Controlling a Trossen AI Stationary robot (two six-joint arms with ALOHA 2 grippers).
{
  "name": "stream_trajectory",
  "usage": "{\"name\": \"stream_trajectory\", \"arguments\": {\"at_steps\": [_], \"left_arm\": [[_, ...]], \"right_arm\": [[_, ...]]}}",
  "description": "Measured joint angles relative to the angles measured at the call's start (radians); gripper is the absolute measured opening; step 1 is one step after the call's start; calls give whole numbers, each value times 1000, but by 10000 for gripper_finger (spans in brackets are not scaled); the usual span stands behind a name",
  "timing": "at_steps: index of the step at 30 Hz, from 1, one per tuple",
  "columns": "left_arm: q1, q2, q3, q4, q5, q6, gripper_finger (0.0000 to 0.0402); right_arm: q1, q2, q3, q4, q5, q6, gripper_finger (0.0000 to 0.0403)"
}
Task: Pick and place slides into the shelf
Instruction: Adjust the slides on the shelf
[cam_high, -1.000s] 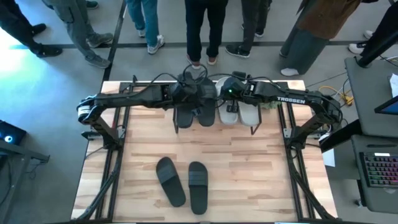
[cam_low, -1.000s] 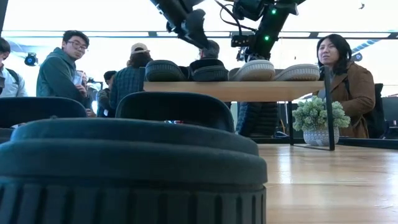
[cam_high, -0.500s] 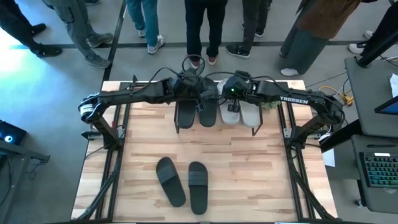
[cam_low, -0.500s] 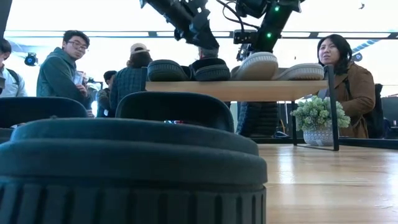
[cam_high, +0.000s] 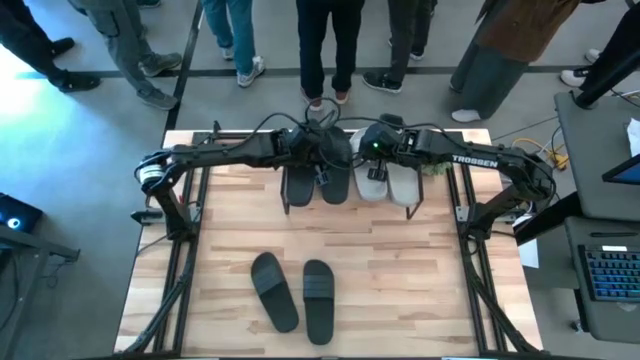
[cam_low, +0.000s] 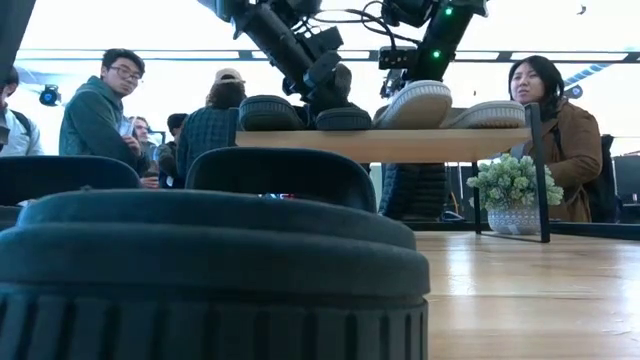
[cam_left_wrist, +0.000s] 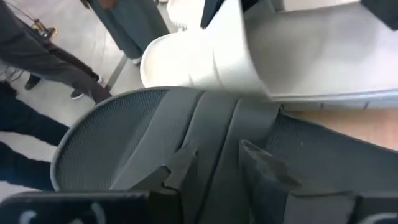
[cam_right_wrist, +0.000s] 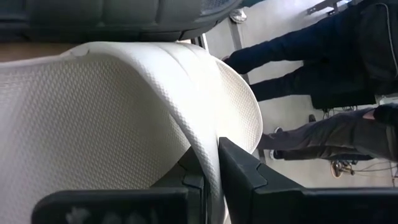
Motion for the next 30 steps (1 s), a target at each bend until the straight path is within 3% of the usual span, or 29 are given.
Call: {"name": "stream_trajectory", "arguments": {"at_steps": [12, 20, 30], "left_arm": [[16, -4, -6, 0, -63, -29, 88], [12, -9, -5, -7, 17, -27, 88], [-3, -46, -2, -53, 47, -29, 88]], "right_arm": [[36, -2, 0, -7, 51, 76, 28], [64, 10, -8, -29, 35, 89, 31], [64, 14, 2, -50, -48, 108, 105]]}}
